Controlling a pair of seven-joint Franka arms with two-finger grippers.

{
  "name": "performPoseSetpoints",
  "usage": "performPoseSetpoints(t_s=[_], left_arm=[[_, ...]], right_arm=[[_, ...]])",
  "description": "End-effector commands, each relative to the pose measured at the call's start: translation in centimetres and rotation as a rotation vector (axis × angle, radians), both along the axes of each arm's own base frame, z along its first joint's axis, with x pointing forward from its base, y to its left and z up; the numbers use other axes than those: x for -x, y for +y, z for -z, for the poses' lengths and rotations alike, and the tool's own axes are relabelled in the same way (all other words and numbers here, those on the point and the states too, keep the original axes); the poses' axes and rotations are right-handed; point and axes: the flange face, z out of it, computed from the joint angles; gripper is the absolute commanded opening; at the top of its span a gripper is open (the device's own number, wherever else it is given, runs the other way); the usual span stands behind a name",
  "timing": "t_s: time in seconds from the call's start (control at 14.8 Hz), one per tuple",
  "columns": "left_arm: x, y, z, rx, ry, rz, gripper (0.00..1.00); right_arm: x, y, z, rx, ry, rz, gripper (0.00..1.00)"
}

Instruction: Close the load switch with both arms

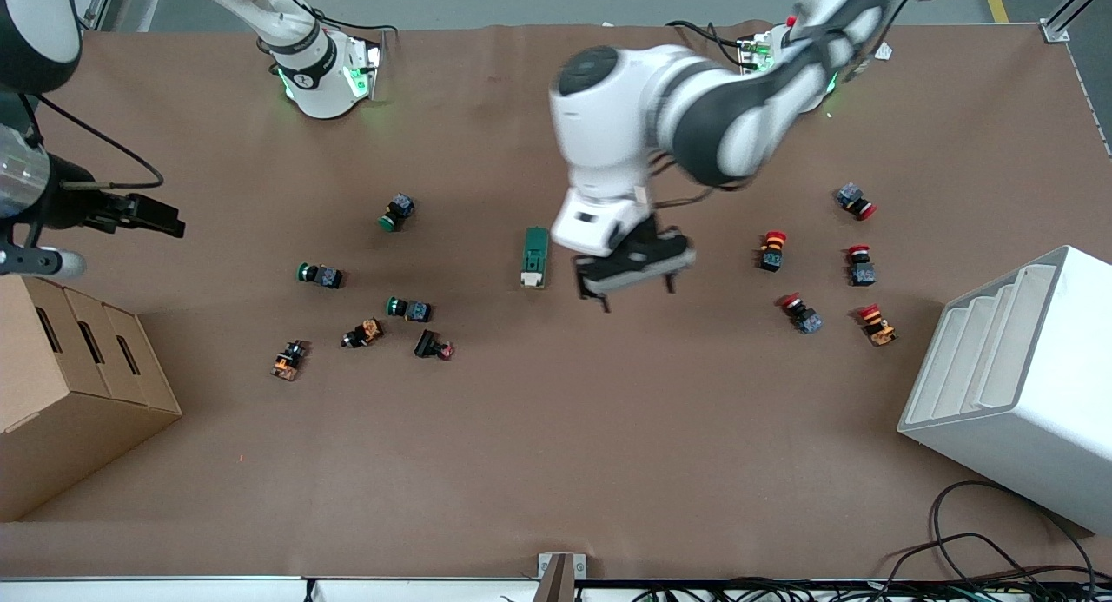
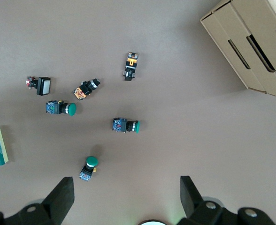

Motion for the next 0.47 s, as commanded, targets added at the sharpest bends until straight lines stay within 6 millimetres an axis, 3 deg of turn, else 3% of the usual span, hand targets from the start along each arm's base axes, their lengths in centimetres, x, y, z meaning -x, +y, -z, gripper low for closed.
performPoseSetpoints(t_s=[0.0,0.27,0.41], left_arm=[[-1.9,6.3,-4.6,-0.010,0.027,0.019,1.00],[-4.0,19.1,-12.0,0.159,0.130,0.156,1.00],[-3.3,22.8,-14.2,0.143,0.151,0.231,1.00]], right_arm=[[0.7,0.4,-0.5,0.022,-0.008,-0.015,1.00],[1.5,0.7,-1.9,0.024,-0.031,-0.014,1.00],[2.1,0.9,-2.7,0.024,-0.045,-0.016,1.00]])
